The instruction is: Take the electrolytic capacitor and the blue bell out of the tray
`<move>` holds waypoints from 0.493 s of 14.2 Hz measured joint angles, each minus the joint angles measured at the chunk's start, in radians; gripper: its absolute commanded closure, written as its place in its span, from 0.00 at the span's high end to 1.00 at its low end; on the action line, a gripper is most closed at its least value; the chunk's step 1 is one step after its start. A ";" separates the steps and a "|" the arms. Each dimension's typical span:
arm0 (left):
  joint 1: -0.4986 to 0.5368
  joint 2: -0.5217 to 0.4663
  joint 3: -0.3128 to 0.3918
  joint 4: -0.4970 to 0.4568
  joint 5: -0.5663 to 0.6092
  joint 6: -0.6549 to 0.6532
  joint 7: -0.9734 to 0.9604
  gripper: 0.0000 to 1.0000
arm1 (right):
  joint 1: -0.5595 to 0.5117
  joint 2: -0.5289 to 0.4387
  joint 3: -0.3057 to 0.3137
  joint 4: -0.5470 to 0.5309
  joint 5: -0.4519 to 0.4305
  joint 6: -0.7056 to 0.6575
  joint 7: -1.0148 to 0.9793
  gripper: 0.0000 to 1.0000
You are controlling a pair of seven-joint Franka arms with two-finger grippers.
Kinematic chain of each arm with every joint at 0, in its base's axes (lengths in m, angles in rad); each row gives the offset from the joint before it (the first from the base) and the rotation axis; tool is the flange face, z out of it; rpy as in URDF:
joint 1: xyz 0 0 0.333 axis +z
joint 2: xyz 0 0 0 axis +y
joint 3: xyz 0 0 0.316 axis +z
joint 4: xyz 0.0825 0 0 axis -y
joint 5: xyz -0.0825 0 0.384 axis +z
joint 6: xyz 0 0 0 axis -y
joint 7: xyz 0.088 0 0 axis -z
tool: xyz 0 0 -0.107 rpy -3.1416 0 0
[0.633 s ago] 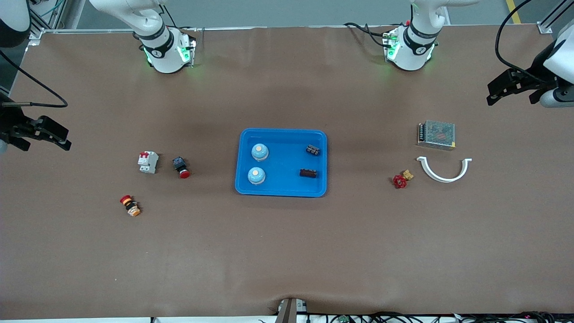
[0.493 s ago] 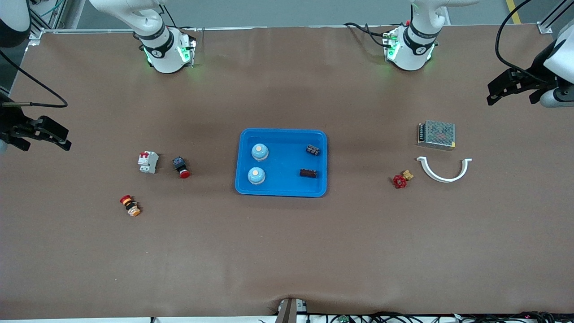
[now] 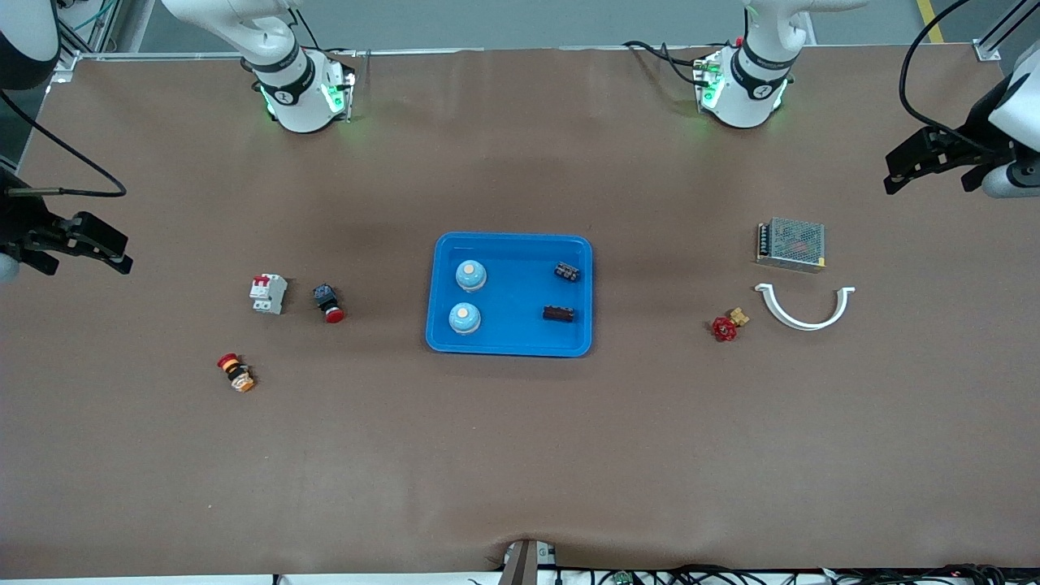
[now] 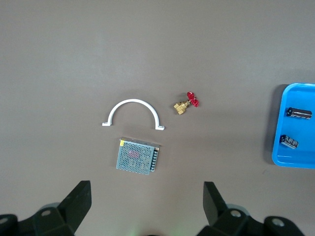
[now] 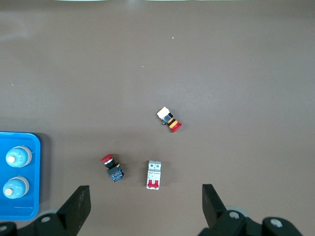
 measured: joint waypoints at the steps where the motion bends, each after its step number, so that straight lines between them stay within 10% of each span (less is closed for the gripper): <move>1: -0.002 0.018 -0.001 0.008 0.000 0.000 0.000 1.00 | 0.000 0.002 0.000 0.000 0.000 0.000 0.000 1.00; 7: -0.034 0.125 -0.042 0.003 0.000 -0.016 0.000 1.00 | 0.000 0.005 -0.001 0.001 0.000 0.000 0.000 1.00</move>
